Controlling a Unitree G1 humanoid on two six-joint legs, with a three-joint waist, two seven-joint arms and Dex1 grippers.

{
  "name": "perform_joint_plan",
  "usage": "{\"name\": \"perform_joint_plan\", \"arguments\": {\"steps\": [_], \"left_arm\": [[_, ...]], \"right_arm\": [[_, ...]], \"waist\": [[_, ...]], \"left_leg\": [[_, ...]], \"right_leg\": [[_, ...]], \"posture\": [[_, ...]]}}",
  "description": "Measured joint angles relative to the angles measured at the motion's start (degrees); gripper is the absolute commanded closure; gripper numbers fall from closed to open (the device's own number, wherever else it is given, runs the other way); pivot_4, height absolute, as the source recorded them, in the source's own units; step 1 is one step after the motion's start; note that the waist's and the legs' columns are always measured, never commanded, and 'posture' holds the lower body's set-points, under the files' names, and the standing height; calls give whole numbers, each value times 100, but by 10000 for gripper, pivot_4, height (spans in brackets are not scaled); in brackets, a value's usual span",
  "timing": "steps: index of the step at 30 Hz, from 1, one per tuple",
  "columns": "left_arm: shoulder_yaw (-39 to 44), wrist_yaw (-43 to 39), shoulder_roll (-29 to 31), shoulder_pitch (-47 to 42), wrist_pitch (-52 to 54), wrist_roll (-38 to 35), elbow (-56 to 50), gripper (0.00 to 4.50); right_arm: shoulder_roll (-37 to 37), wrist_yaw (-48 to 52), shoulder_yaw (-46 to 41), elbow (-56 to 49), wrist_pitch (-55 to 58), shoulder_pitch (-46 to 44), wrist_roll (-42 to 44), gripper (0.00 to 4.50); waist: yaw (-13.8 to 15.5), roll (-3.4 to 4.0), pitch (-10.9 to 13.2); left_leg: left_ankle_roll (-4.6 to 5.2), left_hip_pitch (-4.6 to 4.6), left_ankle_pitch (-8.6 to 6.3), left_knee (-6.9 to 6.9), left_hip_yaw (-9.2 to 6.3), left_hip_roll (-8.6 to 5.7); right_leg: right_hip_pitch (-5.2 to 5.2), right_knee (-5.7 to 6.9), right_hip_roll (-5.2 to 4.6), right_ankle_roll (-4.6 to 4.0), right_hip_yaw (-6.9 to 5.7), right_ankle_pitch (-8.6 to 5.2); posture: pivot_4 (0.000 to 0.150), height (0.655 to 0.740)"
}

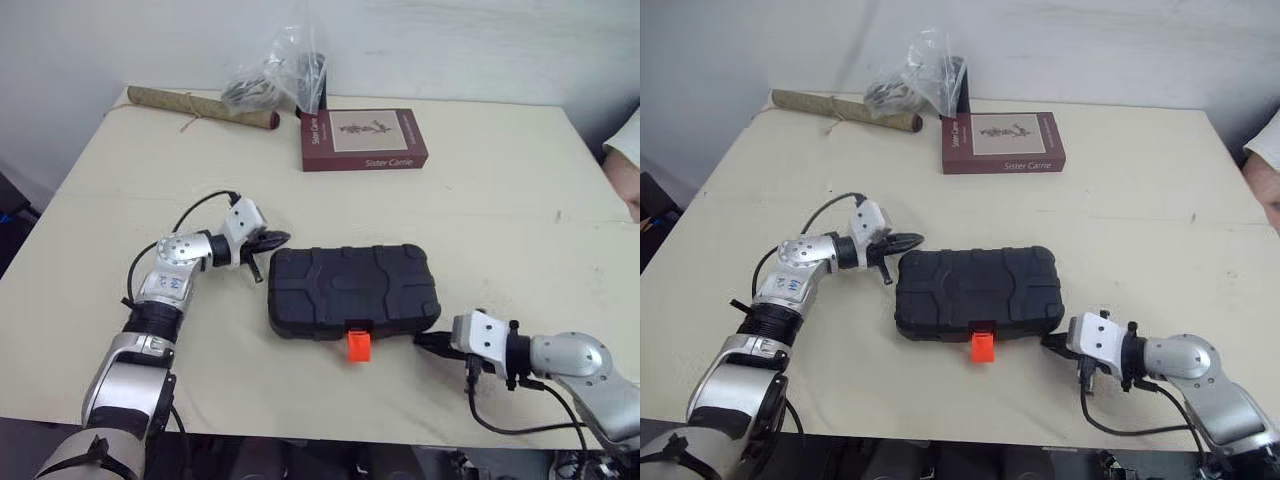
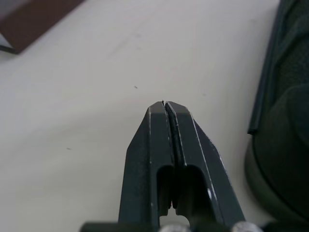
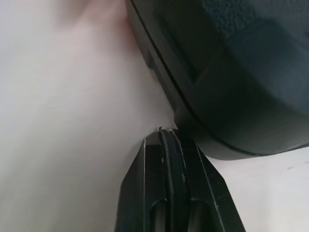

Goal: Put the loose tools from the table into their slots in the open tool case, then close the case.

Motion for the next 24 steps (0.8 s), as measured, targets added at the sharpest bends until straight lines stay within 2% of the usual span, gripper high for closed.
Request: {"name": "perform_joint_plan", "arguments": {"steps": [4,8,12,16,21,24], "left_arm": [[-28,-649,161,367,38,-90,-317,45000],[88,-737,317,1028,141,-198,-954,45000],[323,-633,551,1929,863,-482,-2401,45000],[627,-271,571,2675,1670,-857,-3627,45000],[1006,249,272,2880,2161,-1335,-4216,45000],[1281,283,107,2703,2258,-1863,-4516,45000]], "right_arm": [[318,-75,128,420,-261,-429,-305,44757],[638,-103,344,1127,-730,-1111,-645,44757],[1064,-257,550,2346,-1179,-2181,-1065,44757],[1327,-334,607,3325,-1561,-2883,-1337,44757],[1542,-488,592,4044,-2055,-3203,-1399,44757],[1398,-576,369,4090,-2372,-2983,-1335,44757]], "waist": [[-47,-10,-7],[-145,-15,-9],[-200,-11,-7],[-156,-9,-6],[-135,-8,-6],[-104,-4,-3]], "left_leg": [[0,7,0,10,-3,9],[0,14,0,22,1,13],[0,16,0,19,1,14],[-1,14,-1,16,-4,13],[-1,14,-1,21,-3,12],[-3,3,-1,14,-13,12]], "right_leg": [[3,2,-5,-1,6,0],[4,19,-10,-2,16,1],[0,32,-32,-4,29,1],[3,34,-40,-5,29,2],[2,32,-41,-5,27,2],[0,34,-42,-5,24,2]], "posture": [[1500,7400],[1500,7400],[1500,7400],[1500,7400],[1500,7400],[1500,7400]]}}
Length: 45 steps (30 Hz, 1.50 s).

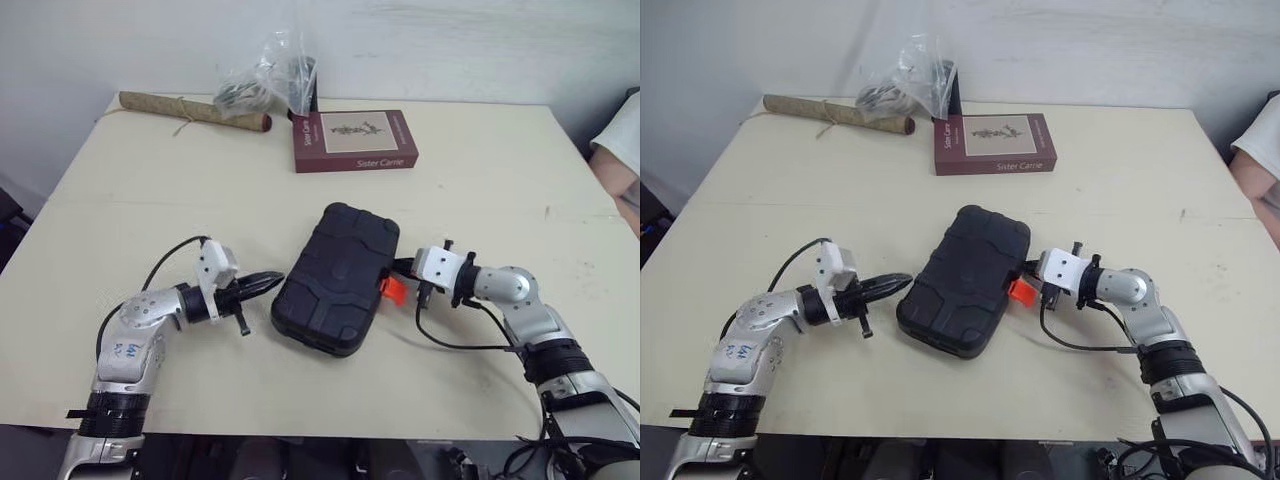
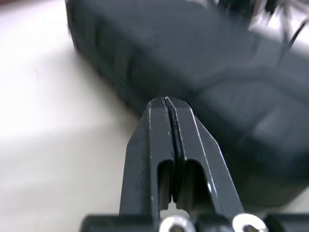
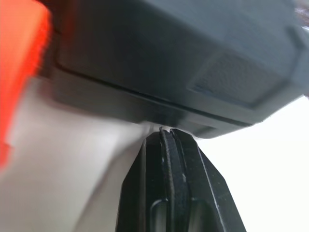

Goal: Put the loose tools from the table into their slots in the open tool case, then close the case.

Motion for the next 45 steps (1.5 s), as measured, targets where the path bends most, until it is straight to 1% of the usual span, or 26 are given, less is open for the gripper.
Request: {"name": "perform_joint_plan", "arguments": {"steps": [2,5,8,10,13,15,18,20,22,25,28,31,35,40,42,45], "left_arm": [[139,19,16,-431,135,-224,-57,45000],[-168,-67,22,-1021,267,-225,-243,45000],[-1007,-136,-348,-1672,187,140,-144,45000],[-1651,-76,-673,-2080,0,632,180,45000],[-2208,-11,-846,-2291,-135,1134,515,45000],[-2648,89,-899,-2359,-196,1672,1015,45000],[-2907,164,-843,-2630,-210,2114,1209,45000],[-2931,177,-833,-2707,-139,2205,1249,45000],[-2921,193,-862,-2697,-47,2216,1247,45000],[-2892,207,-877,-2643,45,2217,1176,45000],[-2831,217,-874,-2569,127,2216,1107,45000],[-2776,241,-872,-2516,210,2216,1035,45000],[-2722,269,-836,-2439,276,2218,931,45000],[-2699,280,-789,-2390,278,2217,881,45000],[-2691,283,-756,-2382,283,2218,885,45000],[-2696,286,-736,-2373,334,2221,901,45000]], "right_arm": [[-254,66,-298,-287,23,422,234,44757],[-398,112,-759,-913,308,997,754,44757],[-511,110,-1132,-1977,997,1622,1313,44757],[-596,107,-1345,-2848,1783,2043,1815,44757],[-728,102,-1448,-3557,2494,2269,2147,44757],[-789,38,-1474,-4152,3113,2295,2327,44757],[-787,30,-1211,-4741,3502,2199,2316,44757],[-710,3,-940,-4975,3643,2081,2216,44757],[-548,-84,-716,-5034,3795,1893,2101,44757],[-537,-134,-543,-5027,3884,1760,1848,44757],[-579,-129,-463,-4883,3854,1809,1549,44757],[-767,-39,-468,-4754,3735,2046,1345,44757],[-899,76,-651,-4689,3619,2358,1308,44757],[-890,142,-751,-4550,3754,2872,1357,44757],[-725,121,-724,-4446,3753,2891,1359,44757],[-266,14,-618,-4197,3723,2661,1354,44757]], "waist": [[67,5,3],[147,7,3],[167,9,2],[168,9,3],[113,12,3],[103,13,3],[129,17,0],[137,23,-3],[145,22,-3],[156,22,-4],[144,22,-4],[142,24,-5],[135,25,-6],[136,24,-9],[118,24,-10],[99,24,-11]], "left_leg": [[0,-11,0,1,-14,-5],[2,-13,0,2,-10,-17],[6,-14,-1,9,-8,-22],[7,-13,-1,8,-6,-20],[7,-1,-1,-3,10,-9],[-1,6,4,-9,11,-2],[-4,6,6,-11,5,-2],[-1,5,4,-11,6,-5],[2,3,3,-9,5,-7],[4,2,2,-9,4,-10],[4,2,2,-9,4,-9],[4,5,2,-10,5,-7],[4,15,3,-14,7,-6],[4,19,3,-15,9,-7],[3,34,4,-21,17,-4],[1,100,4,-51,27,-4]], "right_leg": [[0,-4,2,0,-10,0],[7,-10,13,4,-29,2],[11,-14,15,11,-27,6],[12,-24,21,12,-24,6],[7,-35,35,10,-9,5],[0,-32,44,0,-6,3],[1,-33,43,-2,-7,2],[2,-35,39,-2,-5,2],[2,-36,34,-1,-7,2],[4,-37,30,-1,-9,2],[4,-37,32,-1,-10,2],[4,-36,34,-1,-9,2],[11,-35,35,-1,-6,2],[15,-35,33,-1,-3,2],[20,-33,35,-1,7,2],[73,-47,35,-4,16,0]], "posture": [[1500,7400],[1500,7400],[1500,7400],[1500,7400],[1500,7400],[1500,7400],[1500,7400],[1500,7400],[1500,7400],[1500,7400],[1500,7400],[1500,7400],[1500,7400],[1500,7400],[1500,7400],[1500,7400]]}}
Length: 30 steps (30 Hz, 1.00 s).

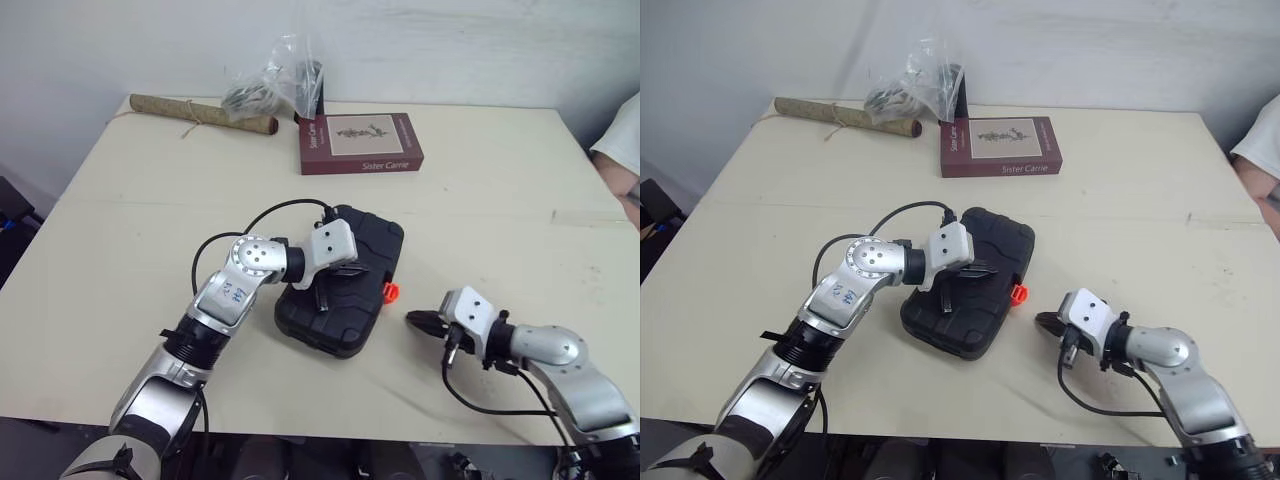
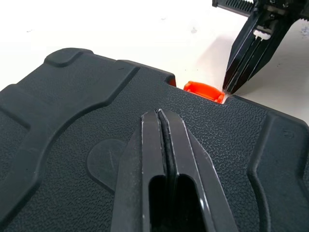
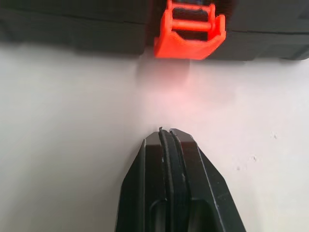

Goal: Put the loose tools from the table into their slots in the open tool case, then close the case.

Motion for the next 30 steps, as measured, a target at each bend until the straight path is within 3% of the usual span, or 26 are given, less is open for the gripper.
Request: {"name": "perform_joint_plan", "arguments": {"steps": [8,21,28,30], "left_arm": [[-1,-81,86,-3,37,-1,-17,45000],[99,-92,69,122,-2,-2,23,45000],[219,-112,54,293,-412,-79,58,45000],[545,-169,41,481,-692,-362,79,40029]], "right_arm": [[725,-99,141,542,264,-723,198,44757],[538,164,-210,-882,1938,-1282,1520,44757],[320,203,-66,-893,2035,-1206,1452,44757],[135,261,-260,-874,2041,-1192,1505,38290]], "waist": [[-65,2,-5],[-109,5,-13],[-81,5,-30],[-108,9,-27]], "left_leg": [[-2,-1,-3,-4,-8,5],[-5,3,-8,-8,-15,16],[-1,-6,-19,-8,-33,6],[-1,-8,-19,-8,-31,10]], "right_leg": [[8,-15,-18,0,-1,0],[11,-22,-21,-5,9,1],[28,-47,-35,-4,14,2],[23,-46,-35,-4,15,2]], "posture": [[1500,7400],[1500,7400],[1500,7400],[1500,7400]]}}
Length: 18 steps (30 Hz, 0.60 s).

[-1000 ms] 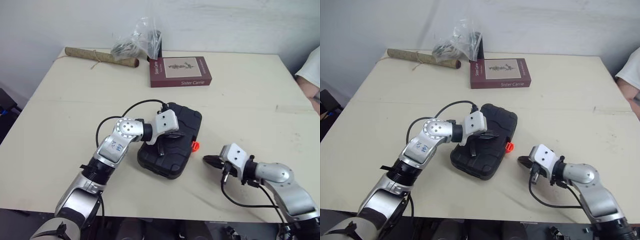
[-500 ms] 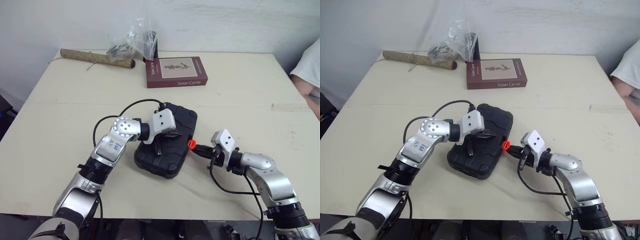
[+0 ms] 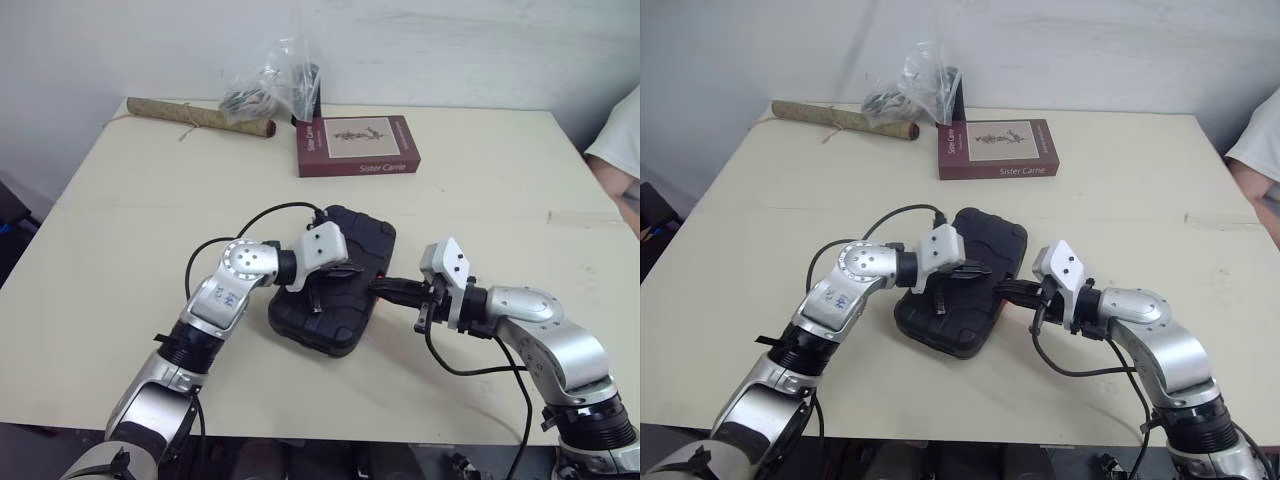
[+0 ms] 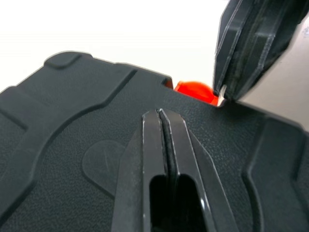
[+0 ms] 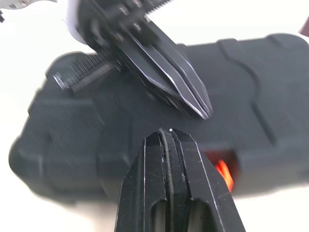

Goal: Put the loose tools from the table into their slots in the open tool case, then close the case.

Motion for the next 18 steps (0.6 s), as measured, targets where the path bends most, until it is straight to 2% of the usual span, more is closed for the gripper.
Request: {"name": "perform_joint_plan", "arguments": {"steps": [3,6,8,9,14,18], "left_arm": [[783,-384,370,495,-153,-736,-82,28214],[1507,-568,984,779,-126,-1007,-59,14022],[2103,-468,1523,1143,-58,-1118,-126,5569],[2436,-412,1744,1362,-20,-1131,-121,93],[3804,-305,2447,2690,39,-1292,-352,93],[4529,-41,2610,3336,2,-1273,-397,93]], "right_arm": [[-660,249,-666,52,-91,98,70,25469],[-1006,560,-1116,268,-579,214,28,9394],[-1253,1038,-1346,649,-1595,225,-152,506],[-1399,1232,-1513,892,-2028,226,-251,0],[-2272,1982,-2128,2214,-3021,378,-512,0],[-2455,2205,-2137,2867,-3517,455,-704,0]], "waist": [[-4,11,12],[14,11,20],[4,16,25],[-1,16,28],[20,12,33],[28,12,35]], "left_leg": [[-6,-8,4,-12,-4,5],[-8,-11,5,-19,-7,5],[-4,-12,2,-22,0,-3],[2,-12,-1,-24,8,-5],[18,-17,-17,-30,11,-3],[11,-19,-25,-37,4,-6]], "right_leg": [[-12,1,5,-6,-4,-3],[-16,-1,8,-11,-10,-5],[-16,-8,6,-8,-11,-4],[-17,-13,4,-3,-15,-2],[-9,-41,-15,4,-18,2],[-9,-55,-24,2,-20,1]], "posture": [[1500,7400],[1500,7400],[1500,7400],[1500,7400],[1500,7400],[1500,7400]]}}
